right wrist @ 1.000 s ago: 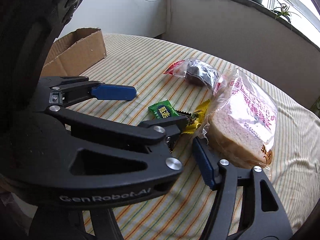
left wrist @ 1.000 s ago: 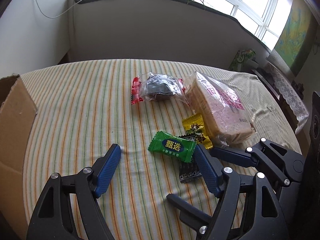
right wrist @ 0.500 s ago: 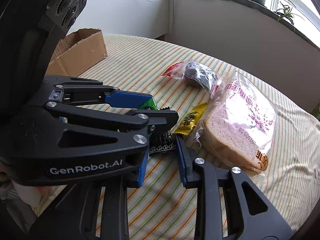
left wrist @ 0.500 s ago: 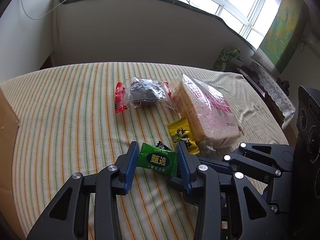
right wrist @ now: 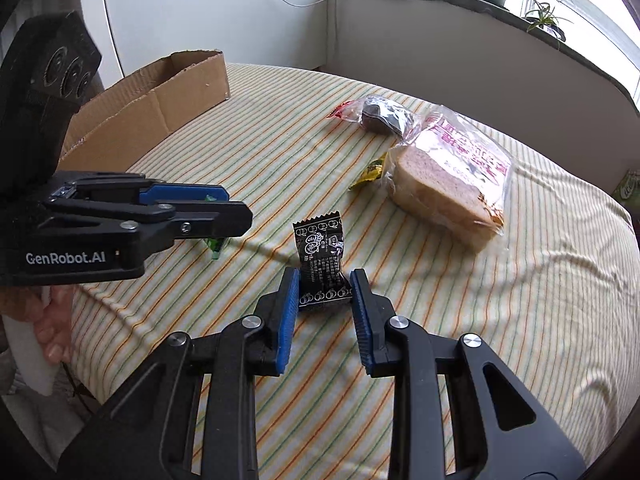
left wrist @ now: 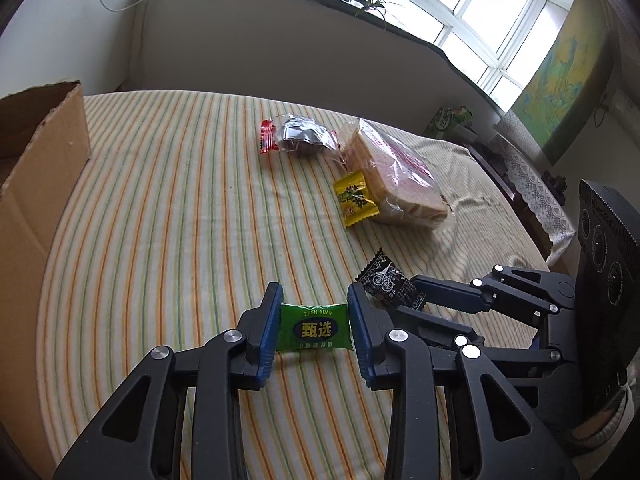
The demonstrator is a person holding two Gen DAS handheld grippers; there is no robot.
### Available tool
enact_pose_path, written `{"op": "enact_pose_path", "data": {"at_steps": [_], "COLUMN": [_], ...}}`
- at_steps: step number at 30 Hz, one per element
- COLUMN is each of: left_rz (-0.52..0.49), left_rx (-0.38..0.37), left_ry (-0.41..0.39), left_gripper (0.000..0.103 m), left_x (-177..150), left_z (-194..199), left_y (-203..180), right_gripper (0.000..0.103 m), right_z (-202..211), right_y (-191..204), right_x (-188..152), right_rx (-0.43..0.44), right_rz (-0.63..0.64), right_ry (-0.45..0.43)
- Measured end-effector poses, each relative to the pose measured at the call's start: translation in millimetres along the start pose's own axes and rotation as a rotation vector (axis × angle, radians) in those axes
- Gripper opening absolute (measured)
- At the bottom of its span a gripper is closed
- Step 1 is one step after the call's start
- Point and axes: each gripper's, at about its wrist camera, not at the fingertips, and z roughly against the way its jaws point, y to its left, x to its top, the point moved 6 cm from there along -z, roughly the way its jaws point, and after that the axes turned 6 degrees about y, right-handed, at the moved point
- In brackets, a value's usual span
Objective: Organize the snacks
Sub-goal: 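Carry the green candy with the left tool while the right tool carries the black candy to the box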
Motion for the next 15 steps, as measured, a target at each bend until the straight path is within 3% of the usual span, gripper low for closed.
{"op": "enact_pose_path", "data": {"at_steps": [8, 15], "left_rz": [-0.014, -0.032], "left_rx": [-0.036, -0.015], "left_ry": [-0.093, -0.189], "left_gripper": [0.031, 0.031], "left_x": [-26.1, -15.6], "left_z": [27.6, 56.5], "left_y": [-12.0, -21.7], "right_gripper": [0.027, 0.027], "right_z": [22.6, 60.6], "right_y": [4.6, 9.7], "right_x": [-2.8, 17.5], "right_rx": [0.012, -0.012], "right_rz": [-0.072, -0.076], "right_ry": [-0.065, -0.168]}}
